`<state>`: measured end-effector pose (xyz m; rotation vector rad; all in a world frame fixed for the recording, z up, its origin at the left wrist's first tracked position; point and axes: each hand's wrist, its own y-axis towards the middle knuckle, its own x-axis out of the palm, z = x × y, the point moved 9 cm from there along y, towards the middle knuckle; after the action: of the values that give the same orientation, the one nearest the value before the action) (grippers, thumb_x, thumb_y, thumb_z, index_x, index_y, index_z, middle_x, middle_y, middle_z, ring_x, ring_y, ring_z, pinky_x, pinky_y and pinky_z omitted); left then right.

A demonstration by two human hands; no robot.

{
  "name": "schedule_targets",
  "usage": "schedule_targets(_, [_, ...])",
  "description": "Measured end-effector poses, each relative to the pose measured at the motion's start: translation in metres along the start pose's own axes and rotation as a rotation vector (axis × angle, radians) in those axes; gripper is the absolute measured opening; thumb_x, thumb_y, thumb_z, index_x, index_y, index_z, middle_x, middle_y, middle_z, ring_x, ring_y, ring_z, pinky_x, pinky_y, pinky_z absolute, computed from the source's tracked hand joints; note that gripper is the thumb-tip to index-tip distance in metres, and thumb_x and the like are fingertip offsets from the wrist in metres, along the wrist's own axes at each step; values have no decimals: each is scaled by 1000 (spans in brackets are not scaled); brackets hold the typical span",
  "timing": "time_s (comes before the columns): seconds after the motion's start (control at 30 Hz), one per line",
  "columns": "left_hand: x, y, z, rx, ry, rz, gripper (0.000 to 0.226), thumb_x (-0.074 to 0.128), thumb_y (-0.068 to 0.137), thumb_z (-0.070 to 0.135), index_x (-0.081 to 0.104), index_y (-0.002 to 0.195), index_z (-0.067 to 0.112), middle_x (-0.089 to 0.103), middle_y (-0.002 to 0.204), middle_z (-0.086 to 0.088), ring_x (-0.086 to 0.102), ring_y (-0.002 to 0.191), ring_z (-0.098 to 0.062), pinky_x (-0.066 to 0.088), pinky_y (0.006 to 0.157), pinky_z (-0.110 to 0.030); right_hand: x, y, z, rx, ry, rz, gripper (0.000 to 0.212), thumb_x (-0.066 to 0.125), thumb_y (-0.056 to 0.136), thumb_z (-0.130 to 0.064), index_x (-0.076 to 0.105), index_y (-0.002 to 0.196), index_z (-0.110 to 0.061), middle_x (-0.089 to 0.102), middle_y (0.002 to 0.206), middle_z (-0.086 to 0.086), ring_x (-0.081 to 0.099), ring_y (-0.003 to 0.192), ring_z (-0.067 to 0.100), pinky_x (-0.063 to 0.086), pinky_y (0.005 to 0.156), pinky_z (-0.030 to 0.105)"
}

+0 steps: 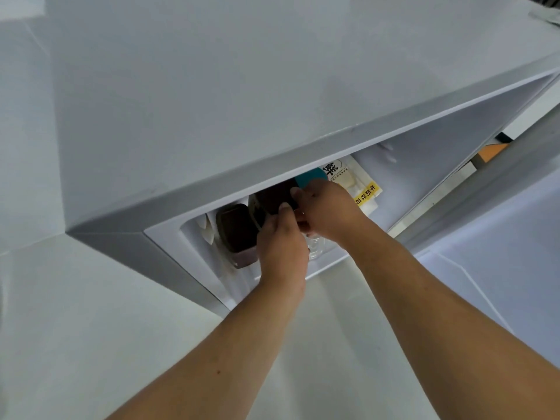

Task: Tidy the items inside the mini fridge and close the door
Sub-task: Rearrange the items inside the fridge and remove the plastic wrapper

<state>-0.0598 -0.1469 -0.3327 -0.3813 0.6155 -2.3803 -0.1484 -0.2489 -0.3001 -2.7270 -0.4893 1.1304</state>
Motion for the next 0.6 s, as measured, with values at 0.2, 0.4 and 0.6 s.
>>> schedule_targets(0.2, [0,5,1,32,-17,-18,27,53,104,29,72,92,14,78,84,-6,71,89,-31,48,80,-37,-3,-3,4,6,55,15,35,52,106,-32,55,75,-16,65,67,6,66,52,15,53,49,25])
schedule_targets(0.4, [8,11,-15,-10,17,-66,28,54,102,39,70,83,24,76,87,0,66,83,-24,55,93,-51,-8,-2,12,3,-60,66,38,51,106,-33,51,72,-17,59,65,2,57,47,7,43,42,19])
schedule_targets(0.6, [-3,35,-51,-132,22,-53,36,50,102,44,71,104,15,76,94,-13,58,64,-21,52,52,-26,25,11,18,52,-151,-37,34,51,106,-35,64,88,-10,77,78,11,77,69,24,66,71,43])
